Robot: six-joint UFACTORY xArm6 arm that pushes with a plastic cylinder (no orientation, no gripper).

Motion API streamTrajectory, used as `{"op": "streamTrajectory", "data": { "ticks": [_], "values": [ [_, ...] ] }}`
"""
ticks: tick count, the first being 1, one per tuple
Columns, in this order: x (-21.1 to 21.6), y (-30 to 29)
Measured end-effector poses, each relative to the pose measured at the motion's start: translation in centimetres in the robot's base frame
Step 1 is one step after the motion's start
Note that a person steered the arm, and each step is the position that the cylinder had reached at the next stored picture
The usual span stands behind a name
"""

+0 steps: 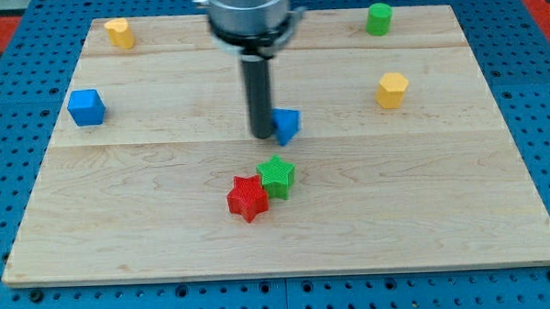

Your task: Place the blue triangle vertically below the hexagon

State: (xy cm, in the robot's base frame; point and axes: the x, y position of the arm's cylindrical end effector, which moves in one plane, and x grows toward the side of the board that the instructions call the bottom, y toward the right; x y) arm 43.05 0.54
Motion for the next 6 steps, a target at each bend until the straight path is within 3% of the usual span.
{"op": "streamTrajectory", "data": {
  "ticks": [1, 2, 5, 6],
  "values": [
    [-1.9, 4.0],
    [-5.2, 4.0],
    [-2.6, 8.0],
    [0.6, 8.9]
  ]
}}
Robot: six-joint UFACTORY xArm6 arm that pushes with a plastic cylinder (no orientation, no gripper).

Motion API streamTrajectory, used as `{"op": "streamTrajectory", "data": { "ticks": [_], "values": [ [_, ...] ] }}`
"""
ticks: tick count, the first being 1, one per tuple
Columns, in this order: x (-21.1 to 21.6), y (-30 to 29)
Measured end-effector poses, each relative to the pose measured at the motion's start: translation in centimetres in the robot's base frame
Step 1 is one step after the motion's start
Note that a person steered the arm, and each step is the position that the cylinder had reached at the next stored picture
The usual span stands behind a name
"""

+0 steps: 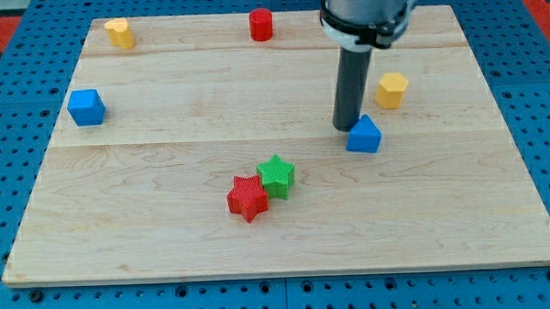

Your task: Place the blue triangle vertically below the hexagon

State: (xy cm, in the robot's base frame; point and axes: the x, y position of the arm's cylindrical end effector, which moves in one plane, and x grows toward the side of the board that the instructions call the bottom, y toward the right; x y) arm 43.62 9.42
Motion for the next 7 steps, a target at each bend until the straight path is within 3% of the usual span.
{"op": "streamTrajectory", "data": {
  "ticks": [2, 4, 7],
  "values": [
    [-0.2, 7.4],
    [0.6, 2.5],
    [7.1, 6.5]
  ]
}}
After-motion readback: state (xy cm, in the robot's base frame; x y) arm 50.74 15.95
